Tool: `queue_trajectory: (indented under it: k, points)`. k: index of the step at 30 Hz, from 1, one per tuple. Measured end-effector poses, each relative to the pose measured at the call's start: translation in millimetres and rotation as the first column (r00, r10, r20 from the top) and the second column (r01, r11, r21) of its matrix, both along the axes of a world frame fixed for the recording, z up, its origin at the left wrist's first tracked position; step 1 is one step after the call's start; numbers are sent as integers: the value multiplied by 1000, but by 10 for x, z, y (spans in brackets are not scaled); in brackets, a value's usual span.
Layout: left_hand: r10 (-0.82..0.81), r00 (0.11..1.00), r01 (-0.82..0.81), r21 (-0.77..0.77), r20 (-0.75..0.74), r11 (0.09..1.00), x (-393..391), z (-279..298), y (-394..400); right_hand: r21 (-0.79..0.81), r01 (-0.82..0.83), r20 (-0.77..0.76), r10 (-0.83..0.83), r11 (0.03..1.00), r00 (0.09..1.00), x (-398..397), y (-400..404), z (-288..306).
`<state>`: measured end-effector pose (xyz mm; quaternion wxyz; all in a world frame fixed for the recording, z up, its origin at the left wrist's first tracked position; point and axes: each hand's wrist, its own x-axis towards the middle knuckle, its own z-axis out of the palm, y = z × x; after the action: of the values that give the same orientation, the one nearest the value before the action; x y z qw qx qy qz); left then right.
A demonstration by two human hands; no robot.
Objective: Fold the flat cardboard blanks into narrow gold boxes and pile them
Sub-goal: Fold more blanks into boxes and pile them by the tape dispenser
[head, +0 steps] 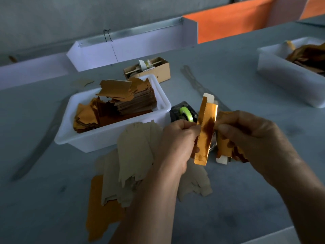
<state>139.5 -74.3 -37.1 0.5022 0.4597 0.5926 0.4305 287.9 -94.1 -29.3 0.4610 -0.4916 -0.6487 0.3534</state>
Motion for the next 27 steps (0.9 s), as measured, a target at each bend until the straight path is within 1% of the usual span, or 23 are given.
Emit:
queue_trajectory:
  k: [1, 3, 4, 6, 7, 11, 16, 19, 23, 25, 27]
  points:
    - [11, 1000, -11, 6, 8, 1000, -4, 21, -14, 5, -38, 3, 38, 999, 999, -25, 10, 21]
    - [20, 999, -19, -6, 43, 1000, -12, 58, -38, 26, -70, 62, 68, 997, 996, -65, 45, 23]
    - [18, 996, -16, -23, 88, 1000, -18, 79, -51, 36, -76, 91, 72, 996, 993, -85, 63, 16]
    - [9, 981, 2, -57, 196, 998, -27, 130, -73, 46, -81, 103, 76, 996, 992, -106, 83, -1]
    - [2, 975, 12, -63, 221, 998, -40, 149, -84, 53, -86, 104, 80, 995, 991, -115, 92, -8]
    - [-19, 972, 36, -68, 234, 997, -85, 186, -118, 42, -129, 97, 124, 991, 987, -123, 97, 18]
    - [-55, 969, 68, -50, 242, 996, -121, 202, -158, 19, -71, 167, 66, 997, 984, -188, 121, 46]
    - [-86, 963, 104, -57, 255, 993, -160, 208, -146, 20, -39, 242, 33, 999, 970, -227, 114, 84]
    - [-147, 932, 184, -84, 330, 979, -211, 245, -143, 18, -15, 275, 10, 1000, 961, -257, 103, 94]
    - [-122, 943, 150, -70, 308, 986, -212, 236, -162, 25, -9, 303, 1, 1000, 953, -271, 109, 85]
    - [-82, 968, 97, -53, 238, 994, -203, 196, -173, 33, 18, 332, -28, 999, 943, -292, 114, 81]
